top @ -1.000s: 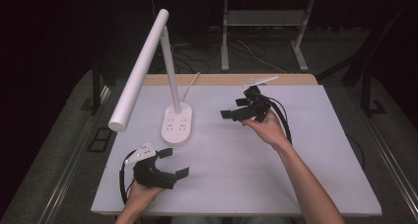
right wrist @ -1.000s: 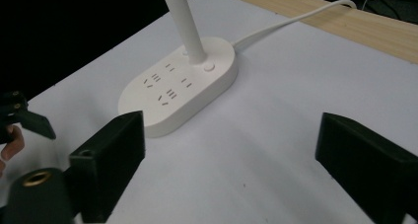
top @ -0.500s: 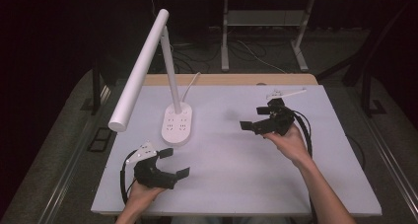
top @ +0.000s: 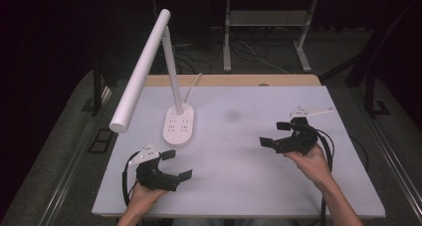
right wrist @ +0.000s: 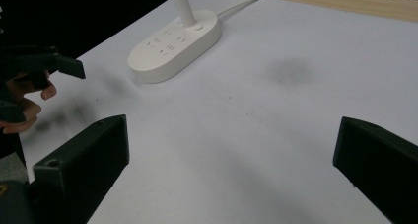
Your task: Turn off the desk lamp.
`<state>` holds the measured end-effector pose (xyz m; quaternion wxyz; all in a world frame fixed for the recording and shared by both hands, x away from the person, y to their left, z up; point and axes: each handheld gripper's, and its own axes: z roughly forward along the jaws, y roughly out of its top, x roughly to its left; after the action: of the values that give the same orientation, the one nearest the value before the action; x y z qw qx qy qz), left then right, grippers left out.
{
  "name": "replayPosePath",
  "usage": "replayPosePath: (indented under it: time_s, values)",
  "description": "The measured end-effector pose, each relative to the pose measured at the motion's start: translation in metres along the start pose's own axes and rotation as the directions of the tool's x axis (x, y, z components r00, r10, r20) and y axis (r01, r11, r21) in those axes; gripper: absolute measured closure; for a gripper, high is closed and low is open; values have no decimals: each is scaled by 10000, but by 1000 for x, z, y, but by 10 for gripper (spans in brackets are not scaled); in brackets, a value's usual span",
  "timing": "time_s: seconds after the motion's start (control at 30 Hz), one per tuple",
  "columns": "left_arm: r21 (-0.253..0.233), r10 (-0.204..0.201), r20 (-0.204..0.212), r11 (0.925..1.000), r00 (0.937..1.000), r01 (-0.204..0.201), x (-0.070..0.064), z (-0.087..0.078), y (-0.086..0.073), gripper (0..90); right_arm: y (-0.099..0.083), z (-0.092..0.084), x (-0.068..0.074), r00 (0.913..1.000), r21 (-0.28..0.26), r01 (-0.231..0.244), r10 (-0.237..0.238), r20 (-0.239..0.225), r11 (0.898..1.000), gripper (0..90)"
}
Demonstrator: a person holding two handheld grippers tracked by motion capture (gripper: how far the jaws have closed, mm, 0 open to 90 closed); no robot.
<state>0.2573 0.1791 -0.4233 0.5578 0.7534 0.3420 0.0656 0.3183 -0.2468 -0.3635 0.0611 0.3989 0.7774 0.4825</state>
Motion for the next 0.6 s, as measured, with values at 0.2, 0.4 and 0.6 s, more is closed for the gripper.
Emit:
replayPosePath:
  time_s: [0.2,0.4,0.6]
  values:
    - [44,28,0,10000,10000,-28,0,1,0,0,-27,-18,1,9996,-109,-238,240,164,9997,5]
    - [49,23,-18,10000,10000,-23,-1,1,0,0,-57,-34,0,9982,-423,-361,381,455,9985,5]
    - [62,26,-21,10000,10000,-25,-1,2,0,0,-81,-41,2,9957,-577,-599,638,673,9965,6]
